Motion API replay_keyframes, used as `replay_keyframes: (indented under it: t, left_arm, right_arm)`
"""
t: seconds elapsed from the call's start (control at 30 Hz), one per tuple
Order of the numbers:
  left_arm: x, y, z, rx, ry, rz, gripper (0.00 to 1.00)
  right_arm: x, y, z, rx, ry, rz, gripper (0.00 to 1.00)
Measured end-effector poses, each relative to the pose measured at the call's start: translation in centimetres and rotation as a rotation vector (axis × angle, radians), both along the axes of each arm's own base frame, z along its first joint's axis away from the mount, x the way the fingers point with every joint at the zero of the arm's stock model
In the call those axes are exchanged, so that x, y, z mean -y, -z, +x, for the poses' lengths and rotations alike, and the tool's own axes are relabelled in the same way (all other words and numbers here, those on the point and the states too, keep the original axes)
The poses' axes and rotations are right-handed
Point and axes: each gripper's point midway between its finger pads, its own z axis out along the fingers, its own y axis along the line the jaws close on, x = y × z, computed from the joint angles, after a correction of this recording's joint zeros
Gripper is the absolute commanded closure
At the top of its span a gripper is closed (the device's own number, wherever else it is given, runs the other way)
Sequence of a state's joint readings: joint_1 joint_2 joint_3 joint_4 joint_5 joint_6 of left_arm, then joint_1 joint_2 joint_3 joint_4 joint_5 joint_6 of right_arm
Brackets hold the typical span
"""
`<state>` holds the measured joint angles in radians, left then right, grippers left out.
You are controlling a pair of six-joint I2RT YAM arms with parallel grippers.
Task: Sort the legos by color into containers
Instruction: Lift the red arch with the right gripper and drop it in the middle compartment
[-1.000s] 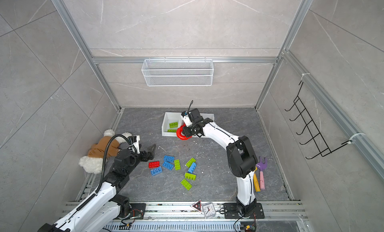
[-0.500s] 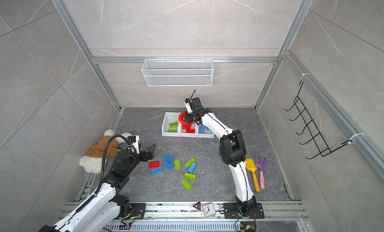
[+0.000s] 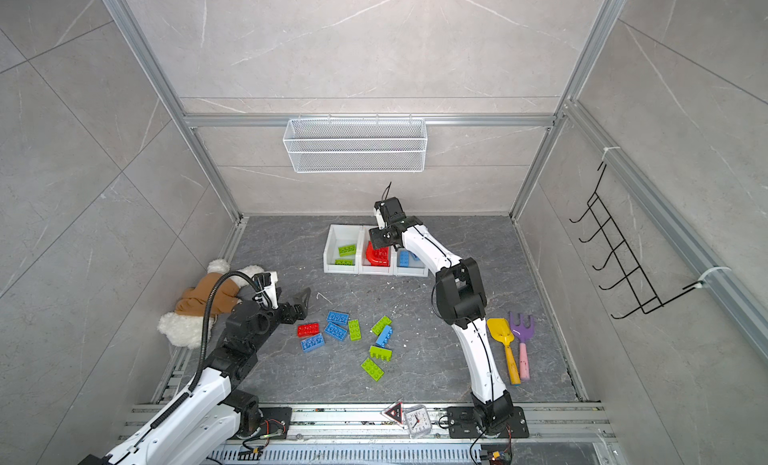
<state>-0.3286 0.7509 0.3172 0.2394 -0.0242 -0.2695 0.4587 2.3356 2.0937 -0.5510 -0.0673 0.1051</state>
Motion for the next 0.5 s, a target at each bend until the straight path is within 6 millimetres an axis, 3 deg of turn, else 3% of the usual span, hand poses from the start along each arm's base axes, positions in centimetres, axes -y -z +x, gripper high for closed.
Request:
replay_keyframes:
  t: [0.13, 0.27, 0.4, 0.5]
  left_arm:
    - [0.0, 0.0, 0.0, -0.001, 0.0, 0.0, 0.0]
    - [0.0, 0.0, 0.0, -0.001, 0.0, 0.0, 0.0]
    - [0.0, 0.0, 0.0, -0.001, 0.0, 0.001, 0.0]
    - [0.0, 0.0, 0.0, -0.001, 0.0, 0.0, 0.0]
  right_arm:
    - [0.4, -0.1, -0.8, -0.011, -0.001, -0.004, 0.31]
    - [1.4, -1.3, -3.3, -0.025, -0.002, 0.005, 0.29]
    - [2.7, -4.4, -7.4, -0.018, 0.0, 0.043, 0.27]
    - [3.6, -6.1, -12.5, -0.019, -0.016, 0.058, 0.27]
